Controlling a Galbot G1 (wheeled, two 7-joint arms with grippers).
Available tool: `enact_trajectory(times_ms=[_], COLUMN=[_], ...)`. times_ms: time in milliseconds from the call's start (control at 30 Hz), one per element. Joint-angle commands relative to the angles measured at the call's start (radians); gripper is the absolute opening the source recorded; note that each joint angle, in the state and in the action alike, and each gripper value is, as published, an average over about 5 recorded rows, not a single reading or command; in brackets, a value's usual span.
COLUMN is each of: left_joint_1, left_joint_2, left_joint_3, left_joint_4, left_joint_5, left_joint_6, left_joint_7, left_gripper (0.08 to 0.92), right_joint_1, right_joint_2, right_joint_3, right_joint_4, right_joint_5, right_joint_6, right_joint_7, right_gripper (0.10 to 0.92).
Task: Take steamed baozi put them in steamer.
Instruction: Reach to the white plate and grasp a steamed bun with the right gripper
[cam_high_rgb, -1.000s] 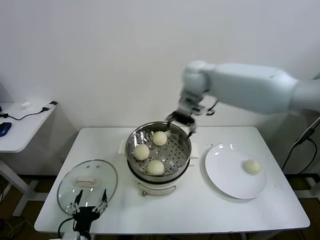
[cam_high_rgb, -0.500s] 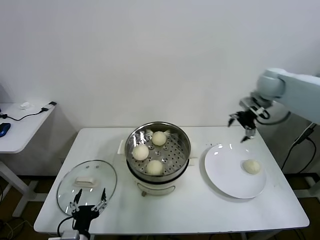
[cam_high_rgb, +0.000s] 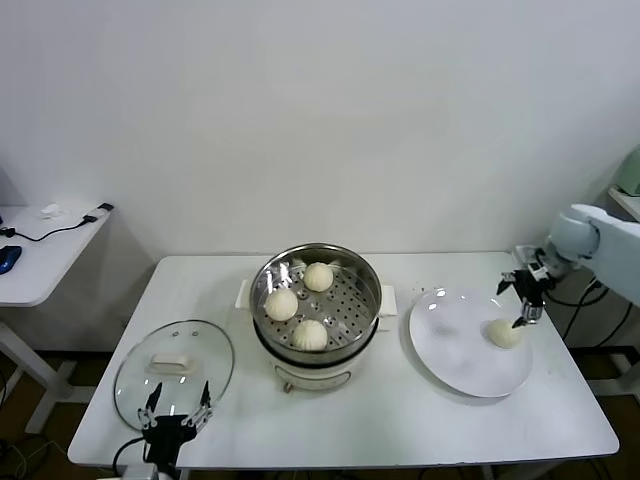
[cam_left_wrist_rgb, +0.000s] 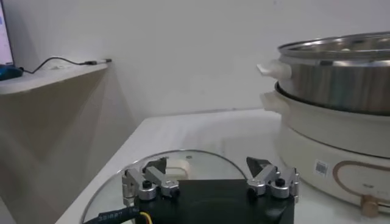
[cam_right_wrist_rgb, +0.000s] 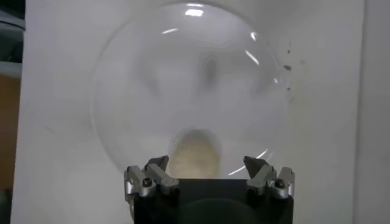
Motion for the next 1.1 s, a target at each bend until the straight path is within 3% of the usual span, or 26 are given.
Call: enact_trajectory(times_ms=[33,767,1100], left_joint_1=[-0.001,-0.004,0.006], left_joint_2=[0.000,-0.001,0.001], left_joint_3=[0.000,-0.003,-0.002], left_joint_4=[0.006,0.022,0.013], left_joint_5=[0.002,0.008,0.008], left_joint_6=[0.000,-0.006,-0.007], left_joint_7=[0.000,0.000,-0.003], left_gripper=[0.823,0.823,0.823], right_joint_1=[-0.219,-0.283,-0.119], right_joint_2=[0.014,0.115,0.027], right_joint_3=[0.187,0.274,0.167], right_joint_4=[-0.122,-0.231,-0.082], right_joint_5=[-0.086,-0.169,-0.089], right_joint_6=[-0.025,0.011,-0.024], right_joint_7=[0.027,0.068,0.030], right_gripper=[0.823,0.815,0.645])
